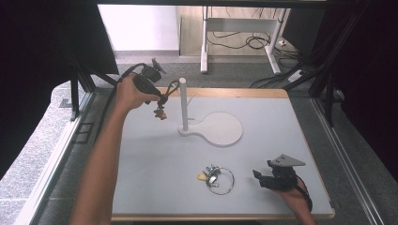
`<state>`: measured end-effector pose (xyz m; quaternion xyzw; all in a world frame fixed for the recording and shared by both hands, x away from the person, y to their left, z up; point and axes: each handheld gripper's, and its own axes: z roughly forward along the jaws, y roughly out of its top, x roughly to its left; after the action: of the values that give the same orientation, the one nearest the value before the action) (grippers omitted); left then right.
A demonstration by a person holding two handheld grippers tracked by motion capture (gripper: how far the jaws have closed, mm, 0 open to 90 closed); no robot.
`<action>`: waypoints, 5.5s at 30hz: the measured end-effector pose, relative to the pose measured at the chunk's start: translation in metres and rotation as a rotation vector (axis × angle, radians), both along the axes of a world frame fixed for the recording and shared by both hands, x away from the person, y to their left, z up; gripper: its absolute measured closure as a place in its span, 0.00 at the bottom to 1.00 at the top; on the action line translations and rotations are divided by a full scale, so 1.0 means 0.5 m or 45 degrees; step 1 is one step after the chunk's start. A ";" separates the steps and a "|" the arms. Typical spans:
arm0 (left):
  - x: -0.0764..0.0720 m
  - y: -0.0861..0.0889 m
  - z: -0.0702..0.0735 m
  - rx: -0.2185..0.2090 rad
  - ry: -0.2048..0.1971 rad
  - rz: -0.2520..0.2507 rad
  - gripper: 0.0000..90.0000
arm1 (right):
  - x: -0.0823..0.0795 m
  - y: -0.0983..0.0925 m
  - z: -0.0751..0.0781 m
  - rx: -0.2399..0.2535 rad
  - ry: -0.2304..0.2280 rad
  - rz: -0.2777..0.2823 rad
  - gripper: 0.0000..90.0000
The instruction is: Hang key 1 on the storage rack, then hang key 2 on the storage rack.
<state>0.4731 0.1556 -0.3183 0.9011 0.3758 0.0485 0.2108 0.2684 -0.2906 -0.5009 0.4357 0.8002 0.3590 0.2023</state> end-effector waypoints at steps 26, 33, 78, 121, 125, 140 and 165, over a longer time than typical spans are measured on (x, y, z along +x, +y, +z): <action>-0.029 -0.012 -0.050 0.081 0.048 -0.040 0.62 | -0.001 -0.003 0.003 0.001 -0.004 -0.001 0.31; -0.085 0.019 -0.060 0.017 0.005 -0.029 0.56 | -0.002 -0.005 0.011 0.001 -0.024 -0.007 0.31; -0.377 0.059 -0.279 -0.116 -0.059 -0.134 0.54 | 0.012 0.073 0.111 -0.077 -0.068 0.236 0.43; -0.433 0.113 -0.301 -0.186 -0.078 -0.051 0.50 | -0.005 0.330 0.052 -0.459 0.469 0.855 0.76; -0.432 0.114 -0.301 -0.180 -0.079 -0.053 0.50 | 0.001 0.338 0.045 -0.473 0.501 0.855 0.80; -0.433 0.108 -0.308 -0.166 -0.069 -0.054 0.50 | 0.006 0.384 0.043 -0.669 0.586 0.800 0.96; -0.431 0.111 -0.315 -0.170 -0.057 -0.044 0.50 | 0.077 0.304 0.140 -0.243 0.727 0.748 0.97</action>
<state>0.2574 0.2110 -0.4756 0.8901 0.3576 0.0398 0.2797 0.3070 -0.1384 -0.4307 0.2503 0.9441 0.1905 -0.0991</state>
